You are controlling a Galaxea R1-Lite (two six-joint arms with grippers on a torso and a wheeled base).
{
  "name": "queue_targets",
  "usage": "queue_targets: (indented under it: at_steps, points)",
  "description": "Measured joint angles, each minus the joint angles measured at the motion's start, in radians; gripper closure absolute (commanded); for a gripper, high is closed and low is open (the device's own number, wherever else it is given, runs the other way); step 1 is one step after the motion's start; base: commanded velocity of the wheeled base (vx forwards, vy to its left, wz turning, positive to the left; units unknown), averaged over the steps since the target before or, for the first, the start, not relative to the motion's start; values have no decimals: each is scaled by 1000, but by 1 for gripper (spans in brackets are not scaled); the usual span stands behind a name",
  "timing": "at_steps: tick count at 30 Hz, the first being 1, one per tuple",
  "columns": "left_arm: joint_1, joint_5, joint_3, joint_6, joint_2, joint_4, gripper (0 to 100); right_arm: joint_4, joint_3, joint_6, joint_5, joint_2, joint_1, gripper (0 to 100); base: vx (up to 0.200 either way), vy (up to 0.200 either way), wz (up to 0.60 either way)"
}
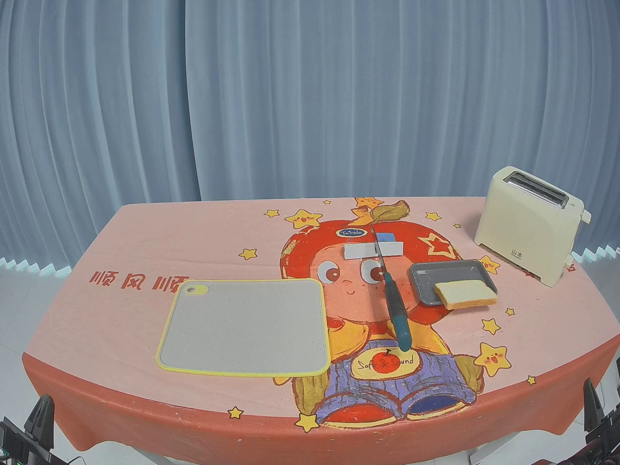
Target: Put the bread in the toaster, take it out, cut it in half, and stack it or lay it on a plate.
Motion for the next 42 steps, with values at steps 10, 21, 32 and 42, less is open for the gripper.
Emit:
queue_targets:
  at_steps: [10, 21, 32, 42]
  points:
    - [0, 0, 0, 0, 0, 0, 100, 0, 0, -5, 1, 0, 0, 0, 0, 0, 0]
    - [0, 0, 0, 0, 0, 0, 100, -2, 0, -15, 1, 0, 0, 0, 0, 0, 0]
    - [0, 0, 0, 0, 0, 0, 100, -4, 0, -19, 2, 0, 0, 0, 0, 0, 0]
    - [0, 0, 0, 0, 0, 0, 100, -9, 0, -20, 0, 0, 0, 0, 0, 0, 0]
